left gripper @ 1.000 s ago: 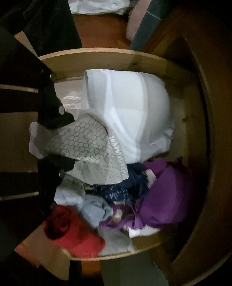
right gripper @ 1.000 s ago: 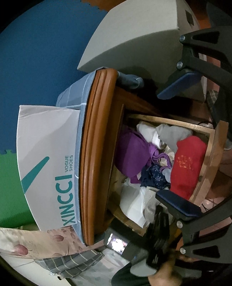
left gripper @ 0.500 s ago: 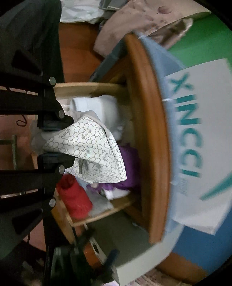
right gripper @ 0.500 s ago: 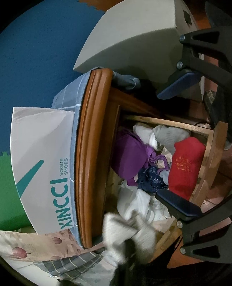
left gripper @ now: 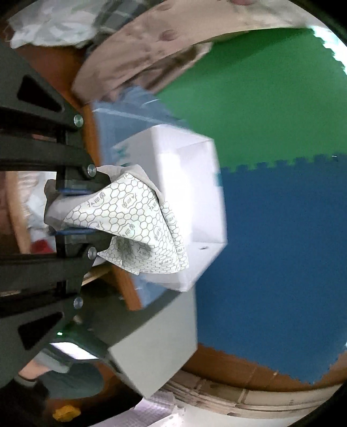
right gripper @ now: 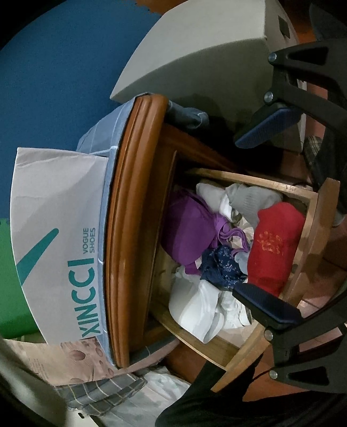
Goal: Take underwear out of drawer
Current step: 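Carry the hexagon-print underwear up and over into the white box, then open the left gripper to drop the underwear inside the box, then withdraw the left tool from the box back toward the drawer, then reach the right gripper into the drawer and grasp the red underwear, then lift the red underwear out of the drawer and carry it over the box, then lower the red underwear into the box and open the right gripper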
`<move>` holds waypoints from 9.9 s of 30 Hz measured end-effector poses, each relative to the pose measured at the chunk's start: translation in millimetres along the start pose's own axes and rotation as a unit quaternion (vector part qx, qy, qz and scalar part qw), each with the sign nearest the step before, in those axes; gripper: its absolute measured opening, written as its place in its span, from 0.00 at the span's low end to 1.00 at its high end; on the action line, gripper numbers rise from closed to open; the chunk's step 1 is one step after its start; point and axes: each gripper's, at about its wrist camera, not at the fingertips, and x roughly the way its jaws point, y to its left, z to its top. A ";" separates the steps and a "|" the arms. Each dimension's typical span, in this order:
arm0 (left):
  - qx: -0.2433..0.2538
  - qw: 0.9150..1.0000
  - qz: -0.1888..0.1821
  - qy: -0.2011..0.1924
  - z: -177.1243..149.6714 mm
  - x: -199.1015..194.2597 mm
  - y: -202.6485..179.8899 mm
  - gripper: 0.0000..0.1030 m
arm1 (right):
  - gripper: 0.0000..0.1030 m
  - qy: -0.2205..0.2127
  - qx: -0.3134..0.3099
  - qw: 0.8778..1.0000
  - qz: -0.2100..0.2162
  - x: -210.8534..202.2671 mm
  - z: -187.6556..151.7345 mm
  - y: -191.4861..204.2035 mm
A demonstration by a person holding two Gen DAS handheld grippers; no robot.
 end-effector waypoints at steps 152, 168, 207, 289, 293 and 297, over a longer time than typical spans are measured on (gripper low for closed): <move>-0.093 0.994 0.042 -0.039 -112.2 -54.1 129.2 0.99 | 0.17 0.253 0.167 0.949 0.087 95.8 -9.7 -4.5; -0.093 0.994 0.048 -0.036 -113.1 -53.5 131.0 0.99 | 0.16 0.133 0.152 0.973 0.114 12.9 38.3 -8.5; -0.101 0.993 0.051 -0.039 -110.0 -56.2 131.3 0.99 | 0.16 -0.164 0.048 0.985 -0.003 -236.7 216.7 15.0; -0.133 0.991 0.016 -0.015 -119.0 -46.6 138.6 0.99 | 0.16 0.018 -0.019 0.993 -0.117 67.4 331.1 16.6; -0.137 0.990 0.015 -0.013 -119.5 -45.1 139.7 0.99 | 0.16 0.028 -0.015 0.992 -0.119 76.7 328.1 10.7; -0.135 0.991 0.015 -0.010 -119.1 -44.2 139.0 0.99 | 0.16 0.040 -0.013 0.992 -0.117 86.8 325.8 8.6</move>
